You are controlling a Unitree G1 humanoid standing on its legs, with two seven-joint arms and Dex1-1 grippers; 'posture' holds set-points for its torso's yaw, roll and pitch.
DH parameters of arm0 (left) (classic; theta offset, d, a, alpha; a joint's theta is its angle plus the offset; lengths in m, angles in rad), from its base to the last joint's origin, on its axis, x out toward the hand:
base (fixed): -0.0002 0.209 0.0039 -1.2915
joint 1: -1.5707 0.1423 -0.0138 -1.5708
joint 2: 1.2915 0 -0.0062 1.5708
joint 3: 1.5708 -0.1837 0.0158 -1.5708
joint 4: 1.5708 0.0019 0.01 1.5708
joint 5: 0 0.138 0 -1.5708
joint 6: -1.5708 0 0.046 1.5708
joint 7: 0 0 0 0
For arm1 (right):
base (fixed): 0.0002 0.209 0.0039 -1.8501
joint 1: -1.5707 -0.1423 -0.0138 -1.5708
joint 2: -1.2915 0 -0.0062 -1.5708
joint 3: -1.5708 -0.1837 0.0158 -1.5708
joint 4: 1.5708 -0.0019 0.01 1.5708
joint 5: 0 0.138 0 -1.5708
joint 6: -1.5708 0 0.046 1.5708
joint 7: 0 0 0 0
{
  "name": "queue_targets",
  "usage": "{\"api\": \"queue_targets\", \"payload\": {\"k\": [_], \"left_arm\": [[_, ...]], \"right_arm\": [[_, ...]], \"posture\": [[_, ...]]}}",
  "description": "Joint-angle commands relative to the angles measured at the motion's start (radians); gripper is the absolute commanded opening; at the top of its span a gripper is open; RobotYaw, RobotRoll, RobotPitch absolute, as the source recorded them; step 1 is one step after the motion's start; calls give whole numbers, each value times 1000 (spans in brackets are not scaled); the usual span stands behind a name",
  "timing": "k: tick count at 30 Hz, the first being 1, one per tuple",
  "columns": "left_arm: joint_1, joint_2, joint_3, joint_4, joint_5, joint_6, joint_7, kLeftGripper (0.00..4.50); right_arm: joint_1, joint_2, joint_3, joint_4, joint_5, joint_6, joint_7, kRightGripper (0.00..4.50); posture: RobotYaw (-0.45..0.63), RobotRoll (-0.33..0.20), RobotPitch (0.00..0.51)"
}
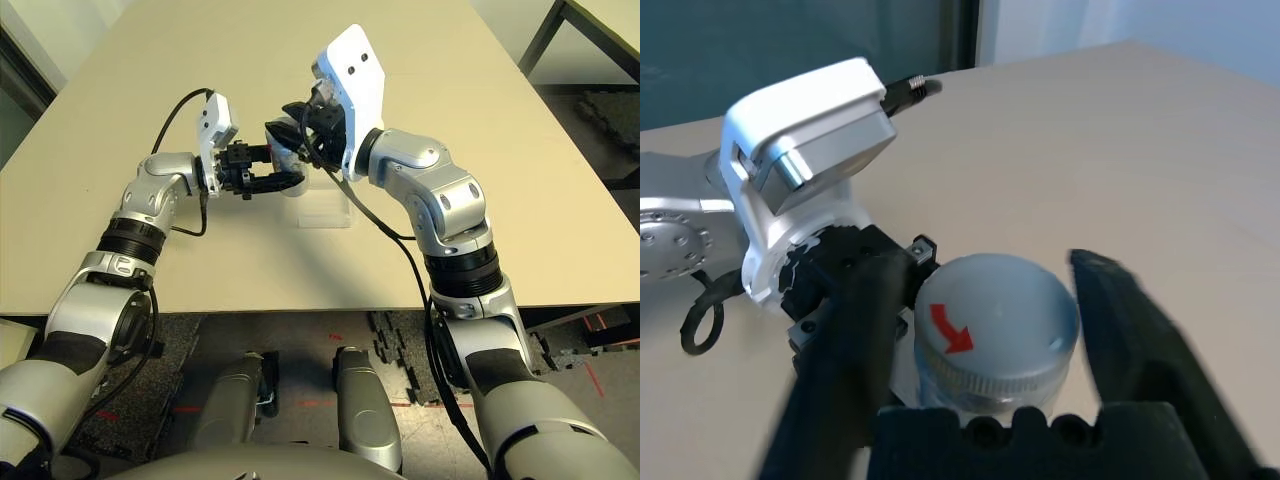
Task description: Pour the medicine from the bottle into the box.
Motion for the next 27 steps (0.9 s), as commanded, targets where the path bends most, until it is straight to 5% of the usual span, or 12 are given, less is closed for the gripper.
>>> {"api": "queue_targets", "payload": {"k": [1, 24, 27], "left_arm": [[-6, 10, -4, 5, 6, -12, -2, 2621], [-10, 8, -8, -4, 3, -4, -9, 2621], [-10, 6, -8, -3, 3, -3, -7, 2621]], "right_arm": [[10, -2, 7, -10, 11, 12, 12, 4500], [29, -12, 13, -13, -5, 12, 16, 4500], [27, -12, 12, -12, -5, 8, 15, 3864]], "posture": [[-188, 0, 138], [-192, 0, 147], [-192, 0, 147]]}}
